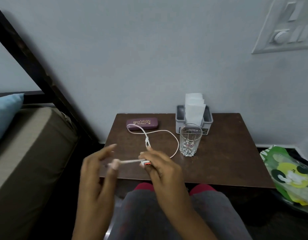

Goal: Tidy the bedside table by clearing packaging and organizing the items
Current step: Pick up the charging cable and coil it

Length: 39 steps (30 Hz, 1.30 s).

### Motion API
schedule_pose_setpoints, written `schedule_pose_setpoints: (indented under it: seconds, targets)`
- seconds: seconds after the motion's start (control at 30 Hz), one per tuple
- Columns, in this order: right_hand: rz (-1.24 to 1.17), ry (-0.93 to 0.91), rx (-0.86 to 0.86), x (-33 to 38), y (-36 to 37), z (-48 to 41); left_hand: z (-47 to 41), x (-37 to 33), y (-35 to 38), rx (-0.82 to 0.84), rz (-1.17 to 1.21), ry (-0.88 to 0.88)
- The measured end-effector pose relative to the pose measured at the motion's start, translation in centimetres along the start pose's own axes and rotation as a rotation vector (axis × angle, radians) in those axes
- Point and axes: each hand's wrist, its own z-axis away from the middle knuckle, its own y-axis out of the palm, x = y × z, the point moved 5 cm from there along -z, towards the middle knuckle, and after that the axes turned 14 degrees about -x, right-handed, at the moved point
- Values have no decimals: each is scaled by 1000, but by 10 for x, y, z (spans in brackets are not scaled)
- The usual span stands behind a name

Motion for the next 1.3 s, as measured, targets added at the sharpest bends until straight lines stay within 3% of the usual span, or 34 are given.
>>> schedule_pose_setpoints:
  seconds: [0.07, 0.1, 0.17, 0.2, 0.27, 0.37, 0.5, 0.63, 0.8, 0.97, 1.07, 1.17, 1.3]
  targets:
    - [-16, 19, -87, 4, -7, -2, 4, 25, -9, -273, 275, -476]
    - [-28, 33, -140, 7, -11, -3, 14, 41, -4, -333, 411, -760]
    - [-110, 142, -218, 12, -19, -5, 45, 53, 23, -152, 550, -1221]
    - [-174, 235, -234, 13, -22, -6, 59, 48, 39, 5, 581, -1365]
    - [-271, 414, -239, 12, -27, -6, 78, 33, 68, 264, 674, -1483]
    - [-438, 619, -308, 5, -38, -3, 68, 18, 97, 340, 865, -1464]
    - [-500, 695, -463, -3, -60, -1, 31, 16, 109, 136, 1046, -1416]
    - [-292, 627, -448, -19, -78, -3, 9, 21, 95, -134, 1245, -1466]
    - [101, 445, -286, -21, -70, 1, 21, 23, 88, -179, 1104, -1431]
    - [23, 382, -243, -18, -52, 6, 34, 20, 99, -246, 1148, -1429]
    - [-87, 443, -258, -23, -52, 7, 31, 23, 98, -293, 1207, -1408]
    - [-247, 545, -320, -25, -58, 3, 32, 25, 97, -227, 1153, -1351]
    - [-357, 568, -379, -23, -71, -8, 52, 19, 94, 107, 794, -1054]
